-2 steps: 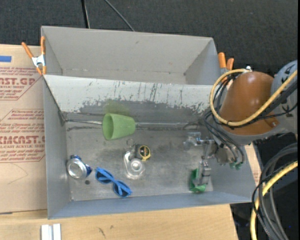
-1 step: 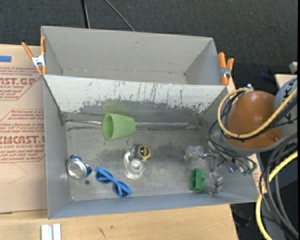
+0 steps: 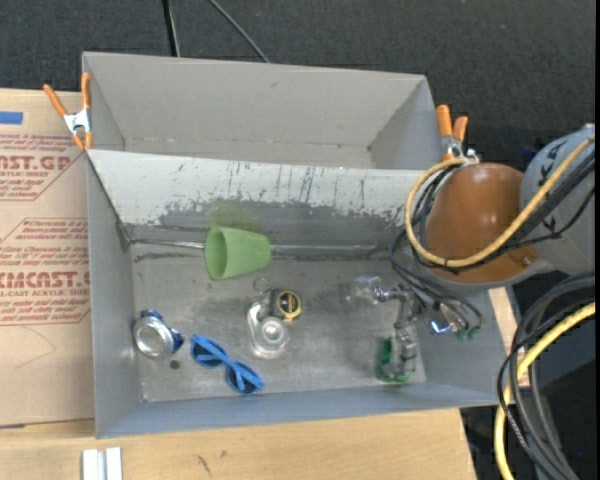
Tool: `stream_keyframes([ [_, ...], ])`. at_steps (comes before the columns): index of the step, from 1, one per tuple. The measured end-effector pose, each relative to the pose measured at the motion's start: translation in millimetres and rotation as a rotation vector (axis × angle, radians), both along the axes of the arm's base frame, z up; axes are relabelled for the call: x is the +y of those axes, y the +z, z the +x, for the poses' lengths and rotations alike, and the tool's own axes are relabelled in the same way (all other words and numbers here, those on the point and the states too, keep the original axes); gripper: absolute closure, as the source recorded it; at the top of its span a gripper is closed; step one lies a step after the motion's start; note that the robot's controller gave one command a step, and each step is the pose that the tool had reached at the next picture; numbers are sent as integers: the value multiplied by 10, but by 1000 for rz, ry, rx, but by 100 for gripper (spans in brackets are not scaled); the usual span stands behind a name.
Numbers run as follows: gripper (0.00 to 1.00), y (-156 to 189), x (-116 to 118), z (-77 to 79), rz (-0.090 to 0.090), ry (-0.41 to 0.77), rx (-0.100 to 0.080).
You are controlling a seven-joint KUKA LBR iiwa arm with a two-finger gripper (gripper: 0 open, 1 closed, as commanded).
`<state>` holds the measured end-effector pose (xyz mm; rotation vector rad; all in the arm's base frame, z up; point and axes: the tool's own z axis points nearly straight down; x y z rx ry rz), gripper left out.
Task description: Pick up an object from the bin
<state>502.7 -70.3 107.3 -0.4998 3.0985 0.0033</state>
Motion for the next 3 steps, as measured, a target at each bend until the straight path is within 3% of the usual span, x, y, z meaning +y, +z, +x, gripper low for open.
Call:
stream_keyframes([
  [1,0,-387,-477,93,-2,438,3],
  [2,100,-381,-465,96,-1,436,2],
  [3,100,1004,-394,-196,-6,445,-6],
])
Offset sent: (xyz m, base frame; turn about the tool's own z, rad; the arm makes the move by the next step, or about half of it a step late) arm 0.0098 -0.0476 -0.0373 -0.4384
